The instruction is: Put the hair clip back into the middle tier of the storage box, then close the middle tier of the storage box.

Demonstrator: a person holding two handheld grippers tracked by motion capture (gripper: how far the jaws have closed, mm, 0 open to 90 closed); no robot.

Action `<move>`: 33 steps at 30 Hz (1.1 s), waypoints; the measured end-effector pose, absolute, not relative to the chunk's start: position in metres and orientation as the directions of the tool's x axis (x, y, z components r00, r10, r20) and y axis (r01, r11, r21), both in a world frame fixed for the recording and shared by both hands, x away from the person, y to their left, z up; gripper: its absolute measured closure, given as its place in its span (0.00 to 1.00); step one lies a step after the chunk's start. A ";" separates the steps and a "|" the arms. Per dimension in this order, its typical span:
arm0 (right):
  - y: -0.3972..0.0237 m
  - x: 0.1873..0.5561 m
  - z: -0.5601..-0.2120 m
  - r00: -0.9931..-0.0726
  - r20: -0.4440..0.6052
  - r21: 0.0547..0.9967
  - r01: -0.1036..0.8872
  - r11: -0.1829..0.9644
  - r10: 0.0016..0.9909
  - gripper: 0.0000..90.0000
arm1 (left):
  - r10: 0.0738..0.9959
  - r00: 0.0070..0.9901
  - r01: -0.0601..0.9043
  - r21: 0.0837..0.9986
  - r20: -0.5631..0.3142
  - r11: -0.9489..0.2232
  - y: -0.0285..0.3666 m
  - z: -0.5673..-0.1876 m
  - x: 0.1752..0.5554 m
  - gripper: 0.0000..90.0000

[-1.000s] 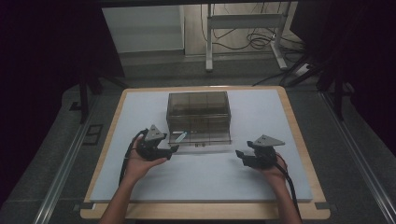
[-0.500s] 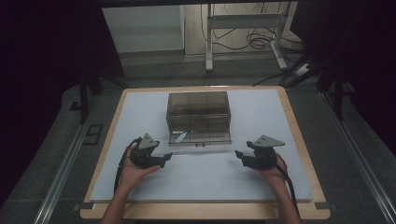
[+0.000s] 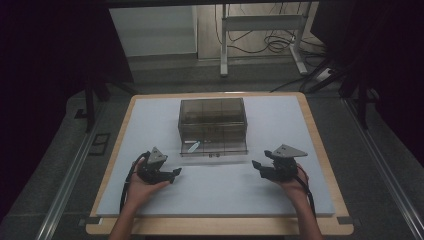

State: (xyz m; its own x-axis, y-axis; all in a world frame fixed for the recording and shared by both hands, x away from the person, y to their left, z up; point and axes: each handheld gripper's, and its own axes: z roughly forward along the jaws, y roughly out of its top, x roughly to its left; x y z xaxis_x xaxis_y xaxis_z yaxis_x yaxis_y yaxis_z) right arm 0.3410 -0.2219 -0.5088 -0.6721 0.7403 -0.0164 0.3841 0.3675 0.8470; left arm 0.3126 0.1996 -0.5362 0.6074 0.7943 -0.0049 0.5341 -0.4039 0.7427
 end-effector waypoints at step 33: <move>-0.184 0.328 -0.497 -0.797 0.037 0.842 0.350 0.411 0.602 0.69 | 0.794 0.608 0.535 0.738 0.003 -0.411 0.199 -0.539 0.310 0.28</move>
State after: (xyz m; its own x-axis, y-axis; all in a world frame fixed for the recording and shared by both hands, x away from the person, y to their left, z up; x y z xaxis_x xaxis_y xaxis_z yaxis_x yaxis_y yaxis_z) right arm 0.3279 -0.1845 -0.4972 -0.7973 0.6025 0.0367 0.3496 0.4115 0.8417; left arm 0.3096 0.1993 -0.5390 0.6075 0.7943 0.0027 0.5345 -0.4113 0.7383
